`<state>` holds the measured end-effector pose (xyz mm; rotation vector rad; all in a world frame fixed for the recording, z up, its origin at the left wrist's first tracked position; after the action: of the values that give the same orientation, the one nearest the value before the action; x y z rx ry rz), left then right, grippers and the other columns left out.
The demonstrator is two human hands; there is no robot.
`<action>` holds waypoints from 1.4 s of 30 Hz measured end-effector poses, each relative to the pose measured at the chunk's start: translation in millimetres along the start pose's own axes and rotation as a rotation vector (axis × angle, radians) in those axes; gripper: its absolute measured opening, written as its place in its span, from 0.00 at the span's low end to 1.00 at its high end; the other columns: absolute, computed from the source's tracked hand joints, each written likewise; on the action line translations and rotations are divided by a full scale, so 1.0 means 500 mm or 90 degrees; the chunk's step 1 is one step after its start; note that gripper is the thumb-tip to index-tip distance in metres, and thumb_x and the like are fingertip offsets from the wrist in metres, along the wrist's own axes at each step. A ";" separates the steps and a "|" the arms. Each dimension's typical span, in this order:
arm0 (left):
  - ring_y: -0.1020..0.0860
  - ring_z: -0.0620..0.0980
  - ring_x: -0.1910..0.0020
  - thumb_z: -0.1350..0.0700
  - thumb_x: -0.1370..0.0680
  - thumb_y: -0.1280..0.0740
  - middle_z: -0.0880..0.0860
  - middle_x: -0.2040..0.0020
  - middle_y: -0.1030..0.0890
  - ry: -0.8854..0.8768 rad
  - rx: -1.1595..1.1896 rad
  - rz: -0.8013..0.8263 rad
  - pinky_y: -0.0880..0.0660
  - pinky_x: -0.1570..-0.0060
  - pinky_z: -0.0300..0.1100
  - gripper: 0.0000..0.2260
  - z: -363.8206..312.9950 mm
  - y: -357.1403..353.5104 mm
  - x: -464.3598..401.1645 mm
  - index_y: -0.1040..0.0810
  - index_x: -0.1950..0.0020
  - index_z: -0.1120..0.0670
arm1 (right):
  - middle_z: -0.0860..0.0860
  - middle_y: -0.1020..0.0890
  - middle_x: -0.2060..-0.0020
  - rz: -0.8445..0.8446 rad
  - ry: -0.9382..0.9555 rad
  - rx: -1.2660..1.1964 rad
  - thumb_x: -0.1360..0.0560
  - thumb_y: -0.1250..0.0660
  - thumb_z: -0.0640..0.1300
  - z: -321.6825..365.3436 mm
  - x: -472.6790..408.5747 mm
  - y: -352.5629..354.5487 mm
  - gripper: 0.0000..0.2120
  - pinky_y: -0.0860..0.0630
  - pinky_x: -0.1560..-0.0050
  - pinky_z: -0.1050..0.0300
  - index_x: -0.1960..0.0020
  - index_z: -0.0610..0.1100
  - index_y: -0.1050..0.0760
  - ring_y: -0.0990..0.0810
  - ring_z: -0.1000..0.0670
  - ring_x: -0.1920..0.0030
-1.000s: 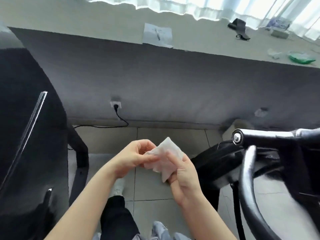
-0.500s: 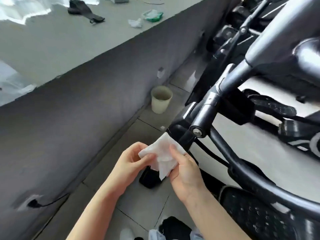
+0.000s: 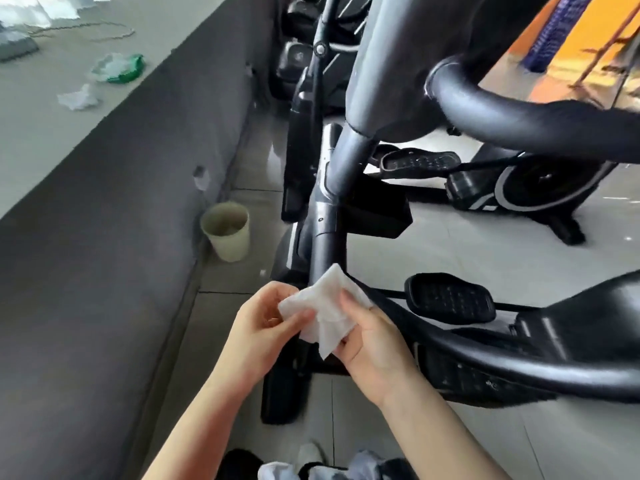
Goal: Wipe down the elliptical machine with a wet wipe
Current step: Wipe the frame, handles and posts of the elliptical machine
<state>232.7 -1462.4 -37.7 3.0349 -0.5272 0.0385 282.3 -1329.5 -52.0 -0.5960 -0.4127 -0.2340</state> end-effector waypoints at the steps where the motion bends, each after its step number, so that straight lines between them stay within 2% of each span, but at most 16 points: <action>1: 0.20 0.50 0.63 0.45 0.34 0.27 0.51 0.62 0.18 -0.006 -0.012 0.014 0.22 0.61 0.44 0.10 -0.004 -0.006 -0.016 0.21 0.59 0.48 | 0.40 0.18 0.43 -0.019 0.017 -0.011 0.20 0.40 0.45 0.011 -0.005 0.003 0.16 0.23 0.44 0.49 0.35 0.40 0.25 0.19 0.44 0.42; 4: 0.19 0.55 0.62 0.51 0.29 0.25 0.53 0.61 0.17 -0.032 -0.048 0.089 0.23 0.61 0.45 0.06 -0.016 -0.041 -0.071 0.22 0.58 0.47 | 0.41 0.18 0.43 -0.067 0.078 -0.032 0.19 0.40 0.46 0.053 -0.008 0.022 0.17 0.24 0.39 0.46 0.35 0.40 0.26 0.20 0.43 0.40; 7: 0.20 0.48 0.64 0.59 0.26 0.27 0.47 0.61 0.17 -0.114 -0.104 0.185 0.24 0.62 0.42 0.08 -0.032 -0.090 -0.123 0.22 0.56 0.47 | 0.40 0.20 0.40 -0.142 0.153 -0.034 0.21 0.37 0.48 0.083 0.010 0.050 0.19 0.30 0.33 0.41 0.33 0.42 0.27 0.22 0.43 0.38; 11: 0.21 0.42 0.59 0.50 0.25 0.28 0.39 0.54 0.19 -0.268 -0.126 0.326 0.27 0.59 0.34 0.06 -0.080 -0.166 -0.144 0.24 0.53 0.43 | 0.38 0.21 0.39 -0.323 0.271 -0.071 0.23 0.37 0.48 0.101 0.078 0.078 0.21 0.29 0.34 0.41 0.32 0.40 0.28 0.23 0.40 0.36; 13: 0.22 0.40 0.52 0.46 0.25 0.34 0.39 0.51 0.21 -0.405 -0.139 0.378 0.27 0.54 0.34 0.06 -0.124 -0.197 -0.138 0.26 0.49 0.43 | 0.40 0.20 0.39 -0.460 0.349 -0.129 0.23 0.36 0.46 0.103 0.138 0.093 0.21 0.29 0.33 0.42 0.32 0.41 0.27 0.23 0.41 0.36; 15: 0.22 0.49 0.50 0.50 0.23 0.35 0.45 0.48 0.21 -0.603 -0.125 0.395 0.28 0.51 0.43 0.09 -0.184 -0.225 -0.123 0.26 0.44 0.48 | 0.44 0.19 0.41 -0.585 0.437 -0.158 0.22 0.35 0.45 0.121 0.209 0.095 0.18 0.25 0.39 0.48 0.32 0.43 0.26 0.20 0.45 0.39; 17: 0.22 0.56 0.49 0.56 0.22 0.36 0.53 0.47 0.19 -0.811 -0.097 0.361 0.29 0.51 0.49 0.09 -0.263 -0.246 -0.105 0.26 0.42 0.53 | 0.48 0.15 0.50 -0.706 0.517 -0.160 0.20 0.37 0.41 0.145 0.283 0.086 0.13 0.21 0.53 0.58 0.37 0.43 0.24 0.16 0.51 0.49; 19: 0.22 0.59 0.43 0.59 0.21 0.36 0.56 0.42 0.19 -0.955 -0.065 0.268 0.28 0.46 0.55 0.09 -0.353 -0.265 -0.108 0.25 0.41 0.55 | 0.51 0.15 0.56 -0.830 0.596 -0.096 0.20 0.38 0.40 0.187 0.349 0.063 0.09 0.23 0.56 0.62 0.42 0.44 0.22 0.17 0.53 0.55; 22: 0.26 0.60 0.36 0.57 0.19 0.38 0.58 0.36 0.22 -1.041 -0.095 0.129 0.35 0.34 0.60 0.13 -0.456 -0.314 -0.139 0.24 0.36 0.58 | 0.50 0.18 0.58 -1.050 0.795 0.218 0.19 0.40 0.40 0.309 0.460 -0.014 0.09 0.29 0.47 0.69 0.49 0.53 0.24 0.20 0.57 0.51; 25: 0.26 0.60 0.34 0.49 0.17 0.43 0.57 0.35 0.22 -1.036 -0.255 0.112 0.38 0.30 0.60 0.19 -0.475 -0.381 -0.168 0.26 0.32 0.58 | 0.48 0.18 0.45 -1.123 0.966 1.017 0.19 0.43 0.33 0.446 0.518 -0.118 0.13 0.34 0.30 0.53 0.44 0.40 0.20 0.24 0.52 0.38; 27: 0.23 0.60 0.37 0.47 0.16 0.45 0.57 0.38 0.19 -1.036 -0.320 0.107 0.35 0.32 0.59 0.20 -0.464 -0.402 -0.174 0.23 0.34 0.58 | 0.43 0.18 0.44 -1.070 0.816 1.472 0.18 0.44 0.32 0.490 0.509 -0.077 0.14 0.40 0.26 0.48 0.44 0.36 0.20 0.27 0.45 0.36; 29: 0.22 0.60 0.38 0.48 0.17 0.43 0.57 0.41 0.18 -1.047 -0.321 0.076 0.32 0.34 0.58 0.20 -0.464 -0.403 -0.176 0.20 0.37 0.59 | 0.42 0.19 0.41 -1.020 0.602 1.651 0.19 0.47 0.32 0.491 0.505 0.003 0.16 0.44 0.25 0.50 0.40 0.37 0.21 0.29 0.44 0.35; 32: 0.23 0.61 0.38 0.48 0.17 0.41 0.58 0.41 0.18 -1.078 -0.314 0.042 0.31 0.35 0.59 0.19 -0.463 -0.399 -0.174 0.20 0.38 0.60 | 0.44 0.20 0.39 -0.970 0.453 1.622 0.20 0.50 0.34 0.428 0.487 0.088 0.20 0.46 0.23 0.51 0.38 0.38 0.22 0.30 0.45 0.34; 36: 0.24 0.61 0.36 0.48 0.18 0.39 0.59 0.41 0.18 -1.100 -0.312 0.013 0.31 0.35 0.59 0.18 -0.459 -0.399 -0.175 0.20 0.38 0.60 | 0.47 0.18 0.43 -0.808 0.183 1.610 0.29 0.41 0.39 0.270 0.372 0.178 0.19 0.49 0.23 0.52 0.42 0.43 0.19 0.28 0.47 0.36; 39: 0.23 0.61 0.37 0.48 0.18 0.39 0.58 0.41 0.18 -1.102 -0.309 -0.005 0.31 0.35 0.58 0.18 -0.458 -0.398 -0.175 0.20 0.37 0.59 | 0.47 0.17 0.43 -0.734 0.145 1.623 0.23 0.43 0.46 0.237 0.353 0.185 0.18 0.50 0.23 0.54 0.43 0.42 0.18 0.27 0.48 0.35; 42: 0.23 0.60 0.37 0.48 0.18 0.40 0.57 0.41 0.18 -1.111 -0.299 -0.005 0.31 0.35 0.57 0.18 -0.457 -0.400 -0.177 0.20 0.37 0.59 | 0.45 0.20 0.39 -0.809 0.209 1.679 0.18 0.49 0.59 0.339 0.422 0.120 0.29 0.46 0.24 0.52 0.41 0.39 0.19 0.26 0.46 0.34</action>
<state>213.9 -1230.2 175.9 1.8233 -0.3818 -2.3024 438.3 -1201.9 138.5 2.3567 -0.3757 -0.6885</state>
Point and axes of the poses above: each hand's wrist, its own x-axis away from the middle knuckle, its own y-axis out of the back of the hand, z = x × y, the point moved 7 cm from there along -x, towards the middle knuckle
